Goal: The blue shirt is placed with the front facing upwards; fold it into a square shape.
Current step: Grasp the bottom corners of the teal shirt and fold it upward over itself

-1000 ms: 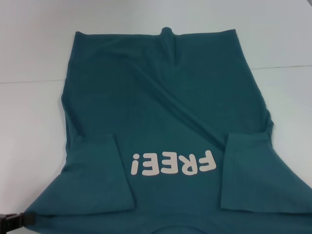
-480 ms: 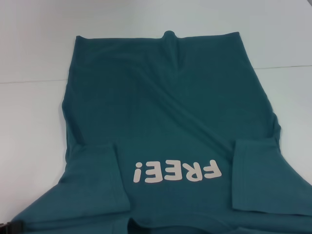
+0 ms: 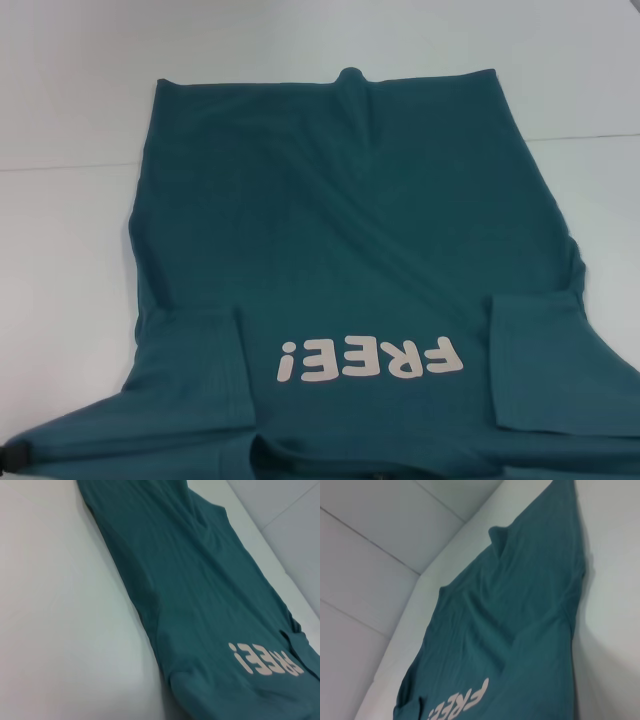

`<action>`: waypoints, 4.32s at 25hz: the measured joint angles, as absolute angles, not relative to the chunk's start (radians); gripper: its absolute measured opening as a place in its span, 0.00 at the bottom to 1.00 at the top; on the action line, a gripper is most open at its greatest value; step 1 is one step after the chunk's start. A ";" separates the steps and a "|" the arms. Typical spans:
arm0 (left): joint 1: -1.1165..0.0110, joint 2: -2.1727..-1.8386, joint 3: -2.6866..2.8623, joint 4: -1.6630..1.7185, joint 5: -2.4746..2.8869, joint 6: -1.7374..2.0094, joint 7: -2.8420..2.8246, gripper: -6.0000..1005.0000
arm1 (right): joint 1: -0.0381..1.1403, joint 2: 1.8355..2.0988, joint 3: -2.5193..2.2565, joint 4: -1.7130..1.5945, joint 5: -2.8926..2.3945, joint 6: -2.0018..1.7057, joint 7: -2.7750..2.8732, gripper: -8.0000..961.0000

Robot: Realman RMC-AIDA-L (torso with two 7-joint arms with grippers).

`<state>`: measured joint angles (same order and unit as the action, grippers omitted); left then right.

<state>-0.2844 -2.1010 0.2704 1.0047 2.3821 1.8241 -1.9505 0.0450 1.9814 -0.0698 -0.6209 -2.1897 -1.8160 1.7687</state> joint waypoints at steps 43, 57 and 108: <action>-0.814 -2.049 0.306 0.554 2.114 0.955 -1.854 0.01 | 0.696 1.983 -0.322 -0.506 -2.187 -1.002 1.742 0.04; -0.856 -2.055 0.316 0.507 2.055 0.827 -1.796 0.01 | 0.774 1.977 -0.393 -0.477 -2.184 -0.861 1.729 0.04; -0.776 -2.111 0.460 0.532 1.858 0.779 -1.723 0.60 | 0.753 1.973 -0.453 -0.413 -2.190 -0.784 1.729 0.41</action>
